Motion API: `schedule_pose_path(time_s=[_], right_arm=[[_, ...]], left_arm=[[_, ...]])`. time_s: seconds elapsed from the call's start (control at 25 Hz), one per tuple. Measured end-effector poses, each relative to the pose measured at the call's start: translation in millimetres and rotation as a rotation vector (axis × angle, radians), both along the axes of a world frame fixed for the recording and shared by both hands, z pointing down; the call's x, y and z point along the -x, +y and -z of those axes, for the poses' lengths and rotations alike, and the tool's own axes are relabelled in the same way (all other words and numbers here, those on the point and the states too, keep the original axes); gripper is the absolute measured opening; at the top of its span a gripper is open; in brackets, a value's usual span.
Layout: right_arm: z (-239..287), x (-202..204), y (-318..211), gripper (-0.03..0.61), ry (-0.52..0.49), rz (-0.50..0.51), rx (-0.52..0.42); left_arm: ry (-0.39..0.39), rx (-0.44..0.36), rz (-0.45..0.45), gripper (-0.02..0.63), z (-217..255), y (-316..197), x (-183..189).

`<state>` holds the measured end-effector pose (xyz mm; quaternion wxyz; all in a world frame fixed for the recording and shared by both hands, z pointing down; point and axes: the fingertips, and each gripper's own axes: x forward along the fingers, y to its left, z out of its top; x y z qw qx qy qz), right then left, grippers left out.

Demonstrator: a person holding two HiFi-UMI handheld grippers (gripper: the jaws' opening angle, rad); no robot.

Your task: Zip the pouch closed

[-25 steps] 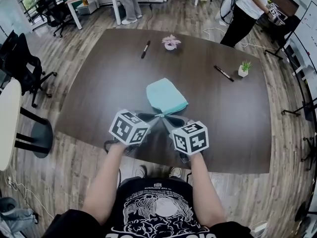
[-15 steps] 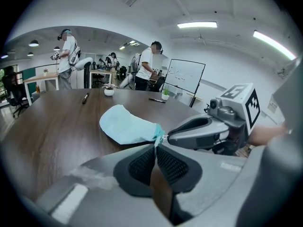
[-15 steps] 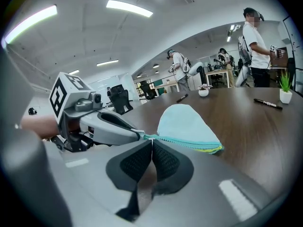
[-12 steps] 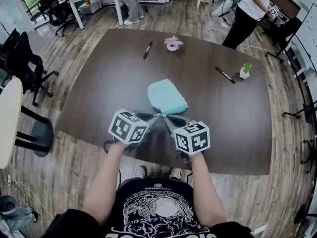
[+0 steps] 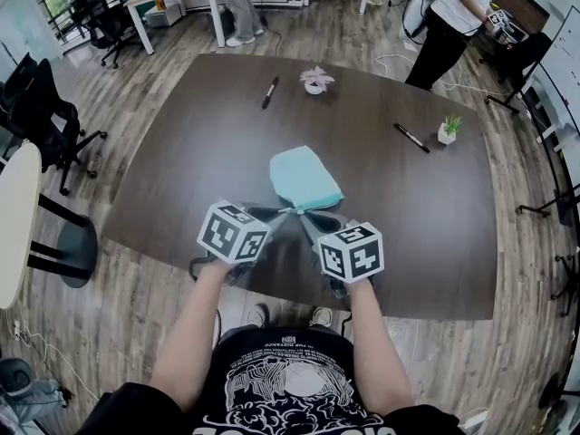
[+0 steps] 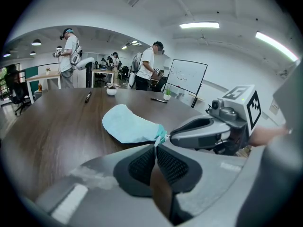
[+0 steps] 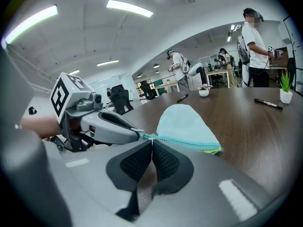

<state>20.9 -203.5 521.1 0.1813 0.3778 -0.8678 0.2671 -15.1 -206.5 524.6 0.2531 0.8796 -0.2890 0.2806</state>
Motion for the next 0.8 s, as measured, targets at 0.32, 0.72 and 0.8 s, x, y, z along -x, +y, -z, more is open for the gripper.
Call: schedule_pose_path(time_s=[0.32, 0.72, 0.8], right_arm=[[-1.8, -4.2, -1.4, 0.005, 0.006, -0.017, 0.005], [-2.8, -3.9, 1.2, 0.005, 0.006, -0.019, 0.006], [-3.3, -4.7, 1.6, 0.005, 0.006, -0.019, 0.007]], left_arm=[[-0.013, 0.005, 0.026, 0.023, -1.3, -2.4, 5.3], [-0.016, 0.006, 0.038, 0.023, -2.9, -1.7, 6.6], [-0.018, 0.008, 0.041, 0.023, -3.3, -1.7, 6.2]])
